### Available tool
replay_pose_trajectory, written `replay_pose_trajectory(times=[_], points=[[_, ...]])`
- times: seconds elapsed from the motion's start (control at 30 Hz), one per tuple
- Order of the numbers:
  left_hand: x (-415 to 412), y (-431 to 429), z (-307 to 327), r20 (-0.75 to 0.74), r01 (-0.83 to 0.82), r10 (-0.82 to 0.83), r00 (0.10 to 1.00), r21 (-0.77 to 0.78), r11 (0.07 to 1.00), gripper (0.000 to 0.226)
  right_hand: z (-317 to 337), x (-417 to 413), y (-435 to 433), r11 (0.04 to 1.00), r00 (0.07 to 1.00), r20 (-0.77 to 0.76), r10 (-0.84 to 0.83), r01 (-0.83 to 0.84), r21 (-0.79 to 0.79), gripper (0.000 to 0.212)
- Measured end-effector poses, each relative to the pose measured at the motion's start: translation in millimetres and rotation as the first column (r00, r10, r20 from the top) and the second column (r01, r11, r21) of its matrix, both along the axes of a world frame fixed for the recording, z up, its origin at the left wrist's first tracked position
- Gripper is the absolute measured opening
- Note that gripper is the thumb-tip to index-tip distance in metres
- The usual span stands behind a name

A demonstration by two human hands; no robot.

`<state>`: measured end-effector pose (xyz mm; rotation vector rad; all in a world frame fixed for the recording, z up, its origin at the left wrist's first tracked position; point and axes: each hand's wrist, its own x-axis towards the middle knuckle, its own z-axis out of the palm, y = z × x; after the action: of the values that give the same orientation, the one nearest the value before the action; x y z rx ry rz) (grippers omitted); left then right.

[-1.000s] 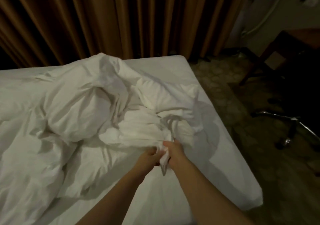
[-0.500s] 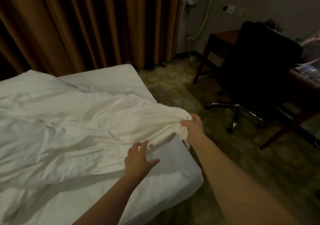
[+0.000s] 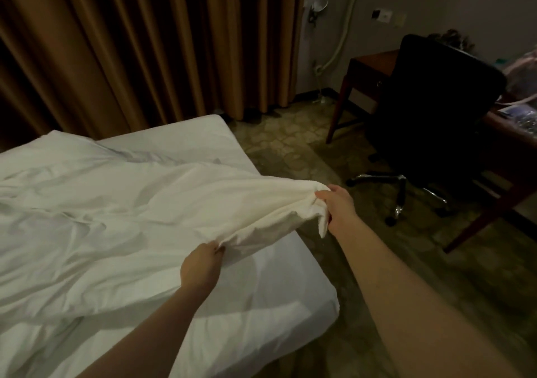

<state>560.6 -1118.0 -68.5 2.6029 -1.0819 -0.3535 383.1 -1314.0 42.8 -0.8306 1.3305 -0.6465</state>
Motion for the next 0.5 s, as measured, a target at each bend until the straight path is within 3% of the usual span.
replay_pose_trajectory(times=[0.1, 0.17, 0.27, 0.3, 0.4, 0.5], points=[[-7.1, 6.0, 6.8, 0.052, -0.026, 0.028, 0.998, -0.042, 0.999, 0.031, -31.7, -2.3, 18.3, 0.995, 0.998, -0.059, 0.039, -0.033, 0.093, 0.071], [-17.4, 16.9, 6.0, 0.035, 0.026, -0.027, 0.999, 0.020, 0.999, 0.037, -56.3, -7.5, 45.7, 0.960, 0.990, -0.003, 0.140, -0.135, 0.247, 0.068], [-38.9, 36.4, -6.6, 0.007, 0.239, -0.245, 0.970, 0.191, 0.952, 0.076, -94.9, -9.2, 88.1, 0.873, 0.969, 0.151, 0.196, -0.242, 0.424, 0.063], [-45.3, 43.5, -12.4, -0.017, 0.294, -0.299, 0.954, 0.256, 0.921, 0.079, -105.7, -5.0, 99.5, 0.842, 0.962, 0.210, 0.175, -0.257, 0.475, 0.063], [-55.4, 61.0, -27.1, -0.133, 0.342, -0.315, 0.940, 0.355, 0.870, 0.044, -132.2, 11.7, 121.4, 0.736, 0.956, 0.291, 0.049, -0.232, 0.636, 0.058], [-54.4, 71.6, -28.3, -0.166, 0.296, -0.255, 0.953, 0.321, 0.900, 0.038, -151.2, 29.4, 129.6, 0.774, 0.979, 0.173, 0.105, -0.190, 0.604, 0.038]])
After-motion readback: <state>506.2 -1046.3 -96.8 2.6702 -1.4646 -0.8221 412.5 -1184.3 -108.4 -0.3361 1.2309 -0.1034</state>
